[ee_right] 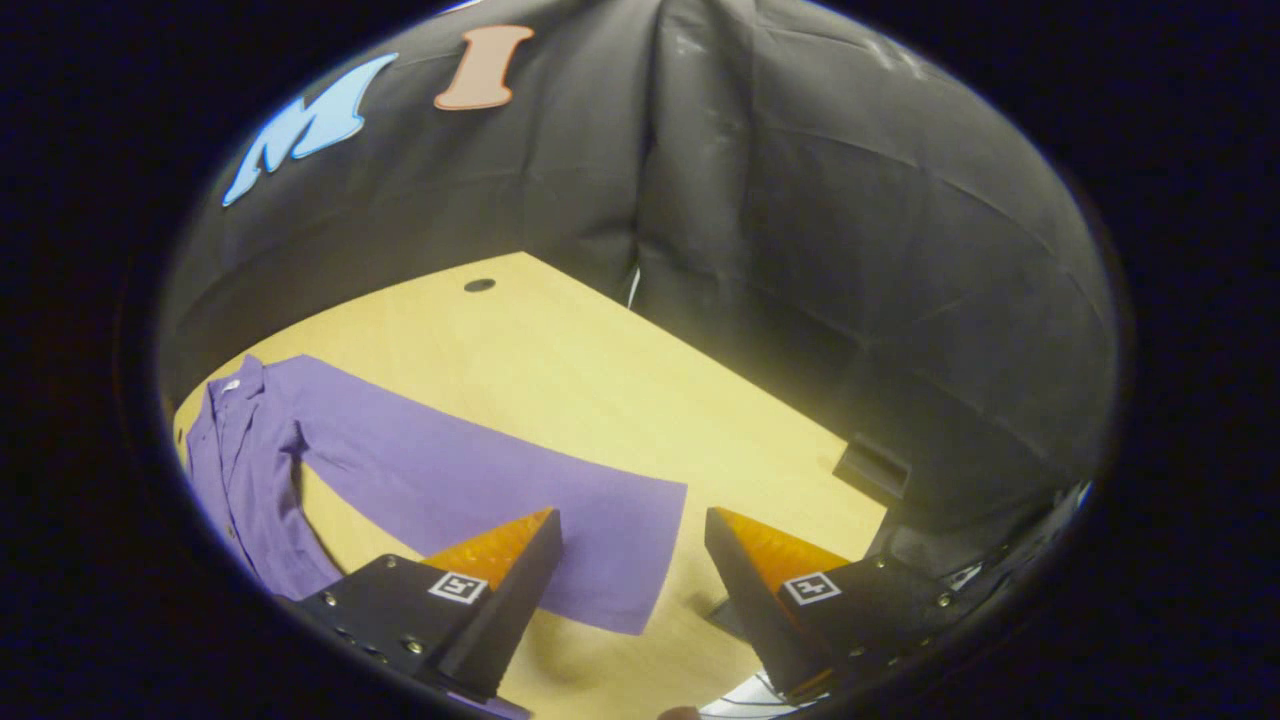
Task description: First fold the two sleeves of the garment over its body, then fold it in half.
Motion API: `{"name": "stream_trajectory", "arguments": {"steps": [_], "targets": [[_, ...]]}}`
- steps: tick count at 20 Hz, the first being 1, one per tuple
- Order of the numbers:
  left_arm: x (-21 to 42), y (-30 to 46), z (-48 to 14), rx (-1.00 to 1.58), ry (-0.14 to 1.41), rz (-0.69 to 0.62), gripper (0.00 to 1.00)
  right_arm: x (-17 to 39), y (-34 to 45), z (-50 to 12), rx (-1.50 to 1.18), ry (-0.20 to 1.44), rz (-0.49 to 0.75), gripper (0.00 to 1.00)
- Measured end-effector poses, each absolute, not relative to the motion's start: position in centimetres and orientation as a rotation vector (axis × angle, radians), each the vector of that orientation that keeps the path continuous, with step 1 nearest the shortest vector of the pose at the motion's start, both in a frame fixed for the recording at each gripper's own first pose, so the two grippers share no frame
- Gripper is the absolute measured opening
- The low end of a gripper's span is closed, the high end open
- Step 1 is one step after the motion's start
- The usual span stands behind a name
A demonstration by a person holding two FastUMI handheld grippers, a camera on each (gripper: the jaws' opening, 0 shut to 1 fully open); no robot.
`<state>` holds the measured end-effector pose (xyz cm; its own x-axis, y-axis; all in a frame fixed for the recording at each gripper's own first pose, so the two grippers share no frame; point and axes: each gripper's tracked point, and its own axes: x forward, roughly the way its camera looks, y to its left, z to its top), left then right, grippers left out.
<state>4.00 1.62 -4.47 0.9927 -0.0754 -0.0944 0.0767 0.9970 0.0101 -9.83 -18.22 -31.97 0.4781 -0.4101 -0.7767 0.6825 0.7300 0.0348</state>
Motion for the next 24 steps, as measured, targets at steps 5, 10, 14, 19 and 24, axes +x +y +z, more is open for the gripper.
{"name": "stream_trajectory", "arguments": {"steps": [5,10,14,19,24], "targets": [[3.8,1.4,-4.9,0.023,0.108,-0.075,0.94,-9.7,-18.6,-34.4,0.401,0.884,-0.681,0.92],[3.6,1.2,-5.2,0.026,0.117,-0.072,0.94,-9.2,-18.4,-36.0,0.473,0.908,-0.669,0.92],[3.6,0.9,-5.3,0.023,0.118,-0.069,0.95,-9.5,-17.8,-36.5,0.515,0.911,-0.664,0.94],[3.5,0.7,-5.3,0.018,0.121,-0.071,0.94,-9.2,-17.6,-36.5,0.507,0.926,-0.643,0.93],[3.1,1.0,-5.5,0.010,0.120,-0.066,0.95,-8.0,-16.8,-36.4,0.498,0.952,-0.599,0.51]]}}
